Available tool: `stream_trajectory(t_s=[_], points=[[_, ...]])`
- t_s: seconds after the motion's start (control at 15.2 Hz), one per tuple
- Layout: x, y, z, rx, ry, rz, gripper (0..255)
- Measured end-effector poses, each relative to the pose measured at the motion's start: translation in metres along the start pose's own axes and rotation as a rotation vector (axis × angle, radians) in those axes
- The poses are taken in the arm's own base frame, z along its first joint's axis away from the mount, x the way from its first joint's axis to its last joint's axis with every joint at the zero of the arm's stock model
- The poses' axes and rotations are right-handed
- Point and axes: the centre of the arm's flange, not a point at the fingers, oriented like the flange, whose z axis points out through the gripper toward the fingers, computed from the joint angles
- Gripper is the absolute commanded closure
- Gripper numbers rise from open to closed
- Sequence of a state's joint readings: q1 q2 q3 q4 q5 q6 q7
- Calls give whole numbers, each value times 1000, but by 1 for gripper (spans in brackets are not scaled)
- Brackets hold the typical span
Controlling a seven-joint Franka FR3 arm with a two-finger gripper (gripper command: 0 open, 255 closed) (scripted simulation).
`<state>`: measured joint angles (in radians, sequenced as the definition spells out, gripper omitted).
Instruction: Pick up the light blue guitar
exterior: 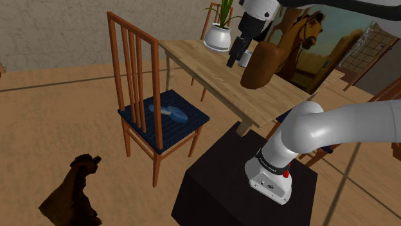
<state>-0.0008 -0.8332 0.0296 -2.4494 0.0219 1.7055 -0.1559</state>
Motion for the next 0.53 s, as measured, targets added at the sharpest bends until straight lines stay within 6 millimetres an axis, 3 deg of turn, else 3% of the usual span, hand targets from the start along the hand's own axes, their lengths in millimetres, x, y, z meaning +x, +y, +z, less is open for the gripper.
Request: stream_trajectory(t_s=[0.13, 0.53], points=[[2, 3, 5, 6, 4, -17, 0], [22, 35, 72, 75, 63, -232, 0]])
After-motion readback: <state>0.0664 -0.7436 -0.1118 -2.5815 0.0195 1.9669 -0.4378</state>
